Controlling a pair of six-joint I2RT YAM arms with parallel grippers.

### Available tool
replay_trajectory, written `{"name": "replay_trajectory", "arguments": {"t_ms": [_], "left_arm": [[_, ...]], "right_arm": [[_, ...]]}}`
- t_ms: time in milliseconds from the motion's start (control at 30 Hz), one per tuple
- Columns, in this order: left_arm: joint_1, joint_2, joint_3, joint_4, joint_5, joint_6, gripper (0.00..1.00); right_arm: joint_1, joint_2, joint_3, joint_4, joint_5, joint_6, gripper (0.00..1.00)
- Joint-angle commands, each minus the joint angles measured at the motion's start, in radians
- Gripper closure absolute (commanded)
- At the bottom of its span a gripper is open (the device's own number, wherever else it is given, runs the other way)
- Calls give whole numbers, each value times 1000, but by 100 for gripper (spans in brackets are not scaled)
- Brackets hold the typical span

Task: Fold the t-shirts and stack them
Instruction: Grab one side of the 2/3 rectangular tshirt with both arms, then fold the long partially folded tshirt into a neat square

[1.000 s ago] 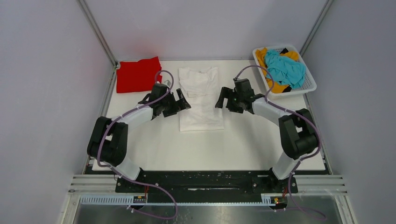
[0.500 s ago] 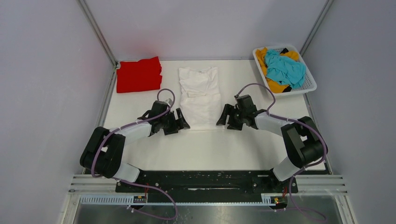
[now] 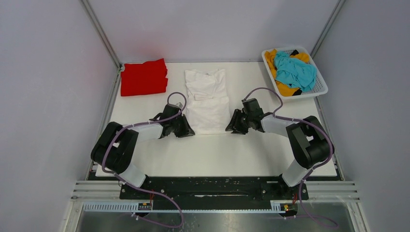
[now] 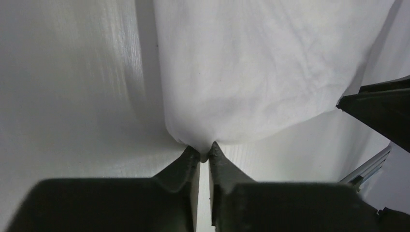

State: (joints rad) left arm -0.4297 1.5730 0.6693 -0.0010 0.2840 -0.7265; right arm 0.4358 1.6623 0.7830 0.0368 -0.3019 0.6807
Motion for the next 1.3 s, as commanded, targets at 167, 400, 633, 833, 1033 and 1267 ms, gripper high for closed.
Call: {"name": "replay_trajectory", "arguments": {"t_ms": [167,400,633,833,1033,1267], "left_arm": [[-3,61,-2,-64,-121,21,100],[-47,-126,-147,-87,-121,-3,100],[-205,-450,-303,-234,-138,-126,100],[-397,-855,-357,-470,-188,-257,100],[-429,-1029,-343,-309,-243,-197,100],[-428,-877,-120,-223,-517,-20,100]], "right_arm": [[9,42,3,-17,68,15,86],[55,-82,-84,-81,-7,-13,100],[237,-312,-230,-268,-49,-19,100],[342,-589,-300,-430,-90,-6,100],[343,-791,-294,-340,-80,5,100],[303,-795,-146,-313,211,-42,100]]}}
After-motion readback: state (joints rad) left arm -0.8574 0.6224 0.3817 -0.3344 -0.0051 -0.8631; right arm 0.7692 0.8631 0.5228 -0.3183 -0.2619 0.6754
